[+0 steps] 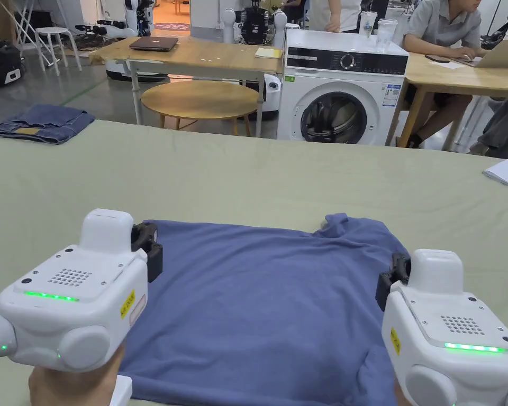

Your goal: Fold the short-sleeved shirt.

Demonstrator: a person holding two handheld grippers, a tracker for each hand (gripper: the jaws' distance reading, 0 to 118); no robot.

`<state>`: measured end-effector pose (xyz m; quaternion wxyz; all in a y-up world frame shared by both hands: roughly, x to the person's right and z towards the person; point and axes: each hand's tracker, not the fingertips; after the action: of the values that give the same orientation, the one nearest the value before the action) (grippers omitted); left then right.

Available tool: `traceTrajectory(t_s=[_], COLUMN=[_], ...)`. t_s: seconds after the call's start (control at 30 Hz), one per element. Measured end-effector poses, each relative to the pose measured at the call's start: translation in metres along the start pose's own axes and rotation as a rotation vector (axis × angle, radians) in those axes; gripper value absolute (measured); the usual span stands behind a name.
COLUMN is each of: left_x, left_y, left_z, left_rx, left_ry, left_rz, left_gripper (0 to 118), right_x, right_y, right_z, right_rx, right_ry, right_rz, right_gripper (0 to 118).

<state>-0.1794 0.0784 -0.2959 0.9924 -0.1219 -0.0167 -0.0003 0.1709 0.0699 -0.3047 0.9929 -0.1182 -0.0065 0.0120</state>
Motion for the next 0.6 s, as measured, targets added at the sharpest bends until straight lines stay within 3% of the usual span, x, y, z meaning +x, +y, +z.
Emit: traceTrajectory(t_s=[0.2, 0.37, 0.6], left_x=[0.001, -0.033, -0.106], left_y=[-0.002, -0.013, -0.050], left_z=[0.002, 0.006, -0.006], left_rx=[-0.083, -0.291, -0.658], left_ry=[0.011, 0.026, 0.007], left_rz=[-0.040, -0.046, 0.174], left_gripper=[0, 0, 0], right_x=[0.000, 0.003, 0.001], right_y=[0.006, 0.000, -0.015], right_z=[0.004, 0.003, -0.005], right_rx=[0.011, -0.023, -0.084], right_ry=[0.017, 0.020, 0.026], right_rz=[-0.040, -0.032, -0.020], right_gripper=[0, 0, 0])
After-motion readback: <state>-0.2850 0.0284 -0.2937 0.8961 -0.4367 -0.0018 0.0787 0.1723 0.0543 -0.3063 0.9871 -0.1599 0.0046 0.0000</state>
